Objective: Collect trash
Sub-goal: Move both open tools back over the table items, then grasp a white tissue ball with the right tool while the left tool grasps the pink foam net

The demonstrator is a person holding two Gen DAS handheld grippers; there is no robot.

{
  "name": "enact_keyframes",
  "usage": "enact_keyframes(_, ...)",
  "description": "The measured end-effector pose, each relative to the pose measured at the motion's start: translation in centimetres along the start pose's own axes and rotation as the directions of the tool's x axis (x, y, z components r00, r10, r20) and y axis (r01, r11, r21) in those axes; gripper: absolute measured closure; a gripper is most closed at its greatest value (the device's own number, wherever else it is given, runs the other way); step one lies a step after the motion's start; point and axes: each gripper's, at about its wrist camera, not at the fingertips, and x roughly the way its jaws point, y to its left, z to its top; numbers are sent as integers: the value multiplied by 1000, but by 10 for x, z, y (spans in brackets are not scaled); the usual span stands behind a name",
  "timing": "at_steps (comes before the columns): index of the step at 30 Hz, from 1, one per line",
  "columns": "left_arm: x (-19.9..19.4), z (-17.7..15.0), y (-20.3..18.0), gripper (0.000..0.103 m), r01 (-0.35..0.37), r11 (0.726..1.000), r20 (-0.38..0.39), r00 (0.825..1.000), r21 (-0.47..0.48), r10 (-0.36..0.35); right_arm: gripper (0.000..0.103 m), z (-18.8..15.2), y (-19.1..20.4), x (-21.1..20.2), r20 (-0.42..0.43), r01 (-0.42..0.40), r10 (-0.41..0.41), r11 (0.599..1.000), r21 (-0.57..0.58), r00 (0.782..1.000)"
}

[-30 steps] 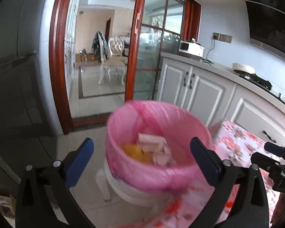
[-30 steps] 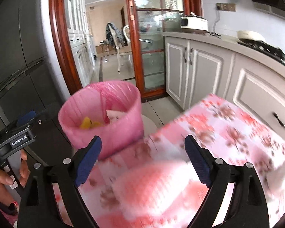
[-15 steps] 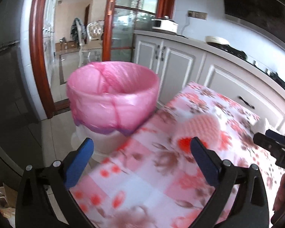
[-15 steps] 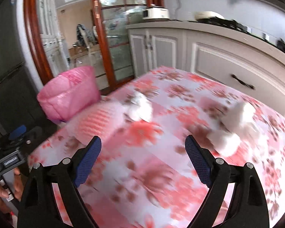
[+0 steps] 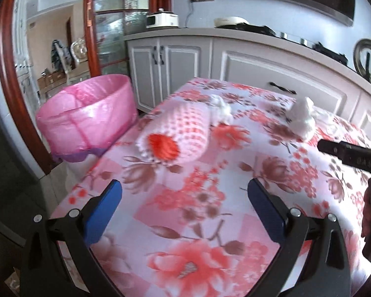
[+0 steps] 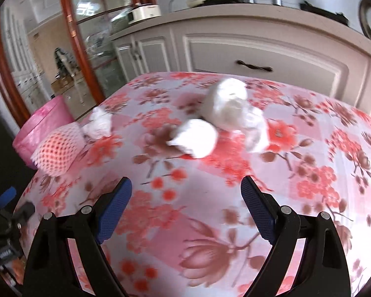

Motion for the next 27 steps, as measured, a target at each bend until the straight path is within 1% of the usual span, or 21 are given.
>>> enact_keyframes(5,5,-2,-16,5,18,999,-12,1000,36,-17,18,9,-12,11,-13,14,-13,1000,27,1000)
enact_keyframes(8,8,-1,-14,5,12,999,-18,1000,40,-11,18,17,-11,24,-27,9,-9,1000,29,1000)
enact_keyframes(11,12,1,-5,5,4,1000,-24,1000,25,-4,18,24,-6,34,-37,9,-8,1000,27,999)
enact_keyframes(16,20,1,16,5,-17,1000,-34,999,-27,16,18,39,0,59,-63,19,-18,1000,23,998)
enact_keyframes(21,24,2,34,5,-35,997,-33,999,-65,33,24,49,4,77,-74,29,-27,999,26,997)
enact_keyframes(24,27,1,43,5,-44,995,-37,998,-84,41,35,48,6,84,-89,35,-33,999,22,995)
enact_keyframes(26,28,1,49,5,-54,994,-37,998,-94,50,49,45,6,87,-96,35,-32,999,21,995)
enact_keyframes(27,28,1,51,5,-56,994,-38,998,-98,53,53,43,7,85,-89,38,-36,999,19,995)
